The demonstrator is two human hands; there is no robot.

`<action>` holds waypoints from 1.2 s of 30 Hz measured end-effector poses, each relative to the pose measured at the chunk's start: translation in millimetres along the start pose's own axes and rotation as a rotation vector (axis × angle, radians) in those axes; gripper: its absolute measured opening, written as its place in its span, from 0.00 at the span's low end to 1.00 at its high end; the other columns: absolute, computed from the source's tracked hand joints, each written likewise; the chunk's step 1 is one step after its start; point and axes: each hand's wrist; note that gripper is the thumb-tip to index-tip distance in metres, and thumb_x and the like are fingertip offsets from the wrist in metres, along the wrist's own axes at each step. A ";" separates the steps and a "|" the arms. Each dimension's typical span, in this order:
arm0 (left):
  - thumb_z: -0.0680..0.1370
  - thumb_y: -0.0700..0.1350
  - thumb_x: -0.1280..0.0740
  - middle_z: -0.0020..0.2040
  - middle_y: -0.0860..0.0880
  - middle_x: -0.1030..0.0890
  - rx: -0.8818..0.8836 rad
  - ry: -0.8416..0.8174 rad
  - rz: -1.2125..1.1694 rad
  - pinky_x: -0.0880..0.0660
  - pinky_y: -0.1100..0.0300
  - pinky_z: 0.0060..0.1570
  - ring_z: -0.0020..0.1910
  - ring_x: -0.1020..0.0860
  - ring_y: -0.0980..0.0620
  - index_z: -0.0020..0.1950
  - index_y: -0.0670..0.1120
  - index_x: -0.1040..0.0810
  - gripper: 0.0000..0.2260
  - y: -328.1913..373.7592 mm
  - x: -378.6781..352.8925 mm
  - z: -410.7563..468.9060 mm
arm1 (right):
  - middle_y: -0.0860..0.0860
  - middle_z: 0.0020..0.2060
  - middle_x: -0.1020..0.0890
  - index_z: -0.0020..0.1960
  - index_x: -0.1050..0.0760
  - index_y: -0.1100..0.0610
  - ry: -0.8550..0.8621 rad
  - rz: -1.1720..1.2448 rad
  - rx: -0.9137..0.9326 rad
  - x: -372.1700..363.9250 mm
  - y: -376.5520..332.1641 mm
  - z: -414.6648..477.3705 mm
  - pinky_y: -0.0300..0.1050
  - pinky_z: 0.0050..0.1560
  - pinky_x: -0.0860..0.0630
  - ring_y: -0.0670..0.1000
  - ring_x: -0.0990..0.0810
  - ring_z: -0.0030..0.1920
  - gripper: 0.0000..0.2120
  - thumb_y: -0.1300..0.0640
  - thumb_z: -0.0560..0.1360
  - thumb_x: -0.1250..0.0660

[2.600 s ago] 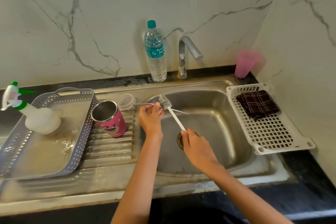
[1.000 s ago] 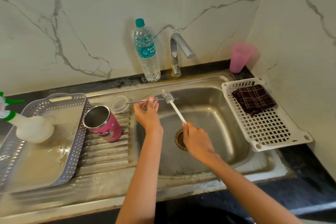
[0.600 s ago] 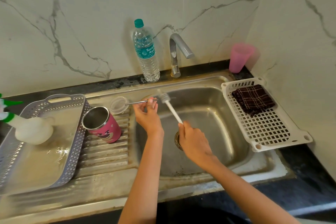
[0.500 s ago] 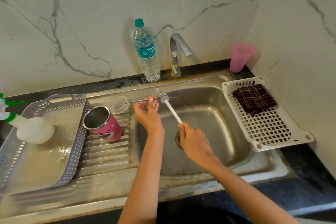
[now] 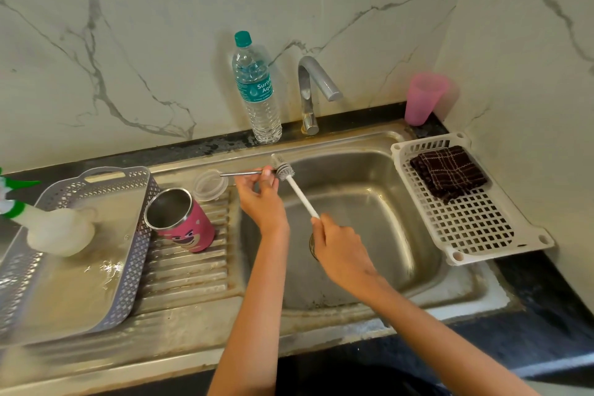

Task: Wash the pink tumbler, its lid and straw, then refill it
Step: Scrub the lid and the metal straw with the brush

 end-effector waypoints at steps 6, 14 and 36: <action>0.80 0.34 0.35 0.47 0.48 0.22 0.005 0.003 -0.009 0.19 0.61 0.51 0.49 0.19 0.51 0.46 0.46 0.29 0.08 -0.7 1.3 -2.3 | 0.58 0.38 0.19 0.51 0.31 0.56 0.016 -0.009 -0.050 -2.5 0.0 10.1 0.58 0.44 0.23 0.62 0.20 0.41 0.18 0.45 0.83 0.54; 0.80 0.34 0.36 0.48 0.47 0.22 0.005 -0.007 -0.035 0.20 0.57 0.54 0.51 0.20 0.51 0.48 0.50 0.27 0.11 -3.1 0.1 -2.7 | 0.57 0.37 0.19 0.53 0.32 0.56 0.024 -0.008 -0.014 -4.8 -2.9 6.8 0.55 0.41 0.24 0.61 0.20 0.39 0.17 0.46 0.84 0.54; 0.83 0.42 0.40 0.45 0.52 0.24 0.051 -0.057 0.013 0.19 0.54 0.54 0.45 0.22 0.58 0.48 0.48 0.28 0.05 8.3 17.1 45.6 | 0.51 0.30 0.24 0.44 0.34 0.52 0.039 -0.099 0.030 19.0 27.0 24.3 0.50 0.34 0.28 0.54 0.24 0.32 0.17 0.45 0.83 0.53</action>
Point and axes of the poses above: each hand's wrist, its own z-axis towards the middle knuckle, its own x-axis out of the back of the hand, y = z × x
